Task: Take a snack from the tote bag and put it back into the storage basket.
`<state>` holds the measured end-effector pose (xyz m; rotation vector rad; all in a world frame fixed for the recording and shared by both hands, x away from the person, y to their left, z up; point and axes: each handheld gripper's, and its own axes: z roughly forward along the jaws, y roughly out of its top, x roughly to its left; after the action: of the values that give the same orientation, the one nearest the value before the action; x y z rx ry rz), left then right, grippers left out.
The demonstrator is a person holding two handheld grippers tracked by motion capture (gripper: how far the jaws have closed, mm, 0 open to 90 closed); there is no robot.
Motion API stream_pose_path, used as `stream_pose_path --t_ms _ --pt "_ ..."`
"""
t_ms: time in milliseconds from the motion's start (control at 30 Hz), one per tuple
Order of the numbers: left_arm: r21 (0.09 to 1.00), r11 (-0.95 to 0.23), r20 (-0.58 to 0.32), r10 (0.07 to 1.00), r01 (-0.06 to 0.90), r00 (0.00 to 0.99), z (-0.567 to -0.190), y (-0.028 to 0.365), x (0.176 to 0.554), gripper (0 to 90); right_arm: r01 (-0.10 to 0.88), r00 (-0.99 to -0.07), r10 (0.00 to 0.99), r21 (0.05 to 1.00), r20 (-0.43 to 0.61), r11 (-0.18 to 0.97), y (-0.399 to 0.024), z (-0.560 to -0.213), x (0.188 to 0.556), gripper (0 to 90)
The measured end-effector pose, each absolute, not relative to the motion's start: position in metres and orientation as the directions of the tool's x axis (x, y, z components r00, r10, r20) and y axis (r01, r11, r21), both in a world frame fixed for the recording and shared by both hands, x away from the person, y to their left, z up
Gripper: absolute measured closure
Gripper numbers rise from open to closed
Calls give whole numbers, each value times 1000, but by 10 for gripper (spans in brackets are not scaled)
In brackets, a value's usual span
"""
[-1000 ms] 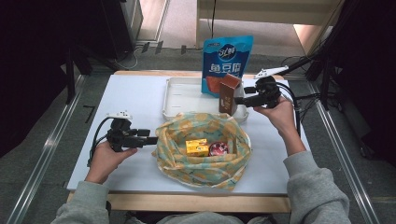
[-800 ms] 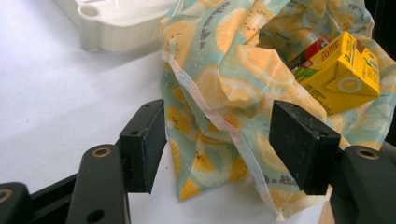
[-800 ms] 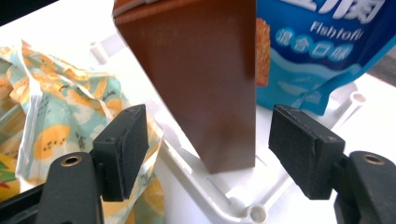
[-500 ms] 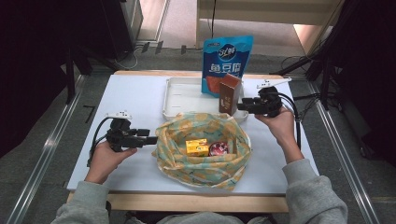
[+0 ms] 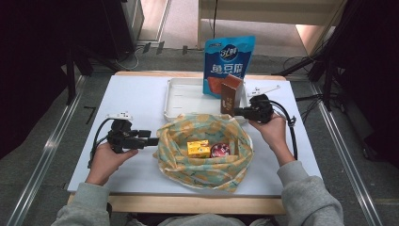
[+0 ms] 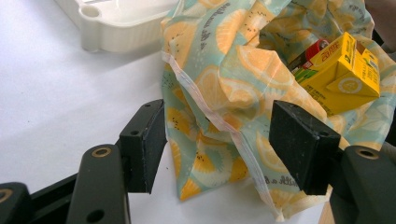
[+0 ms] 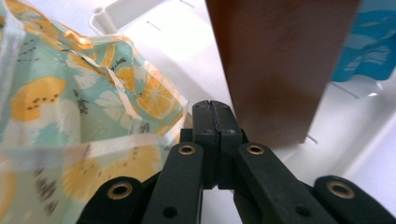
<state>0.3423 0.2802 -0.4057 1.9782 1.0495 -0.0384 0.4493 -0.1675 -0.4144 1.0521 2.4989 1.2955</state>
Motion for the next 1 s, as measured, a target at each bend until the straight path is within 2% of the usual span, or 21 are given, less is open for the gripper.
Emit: stream_pose_path --t_ms 1000 --pt "680 -270 -389 655 682 648 -407 280 343 376 564 -682 706 752 191 341 -165 -440 479 900"
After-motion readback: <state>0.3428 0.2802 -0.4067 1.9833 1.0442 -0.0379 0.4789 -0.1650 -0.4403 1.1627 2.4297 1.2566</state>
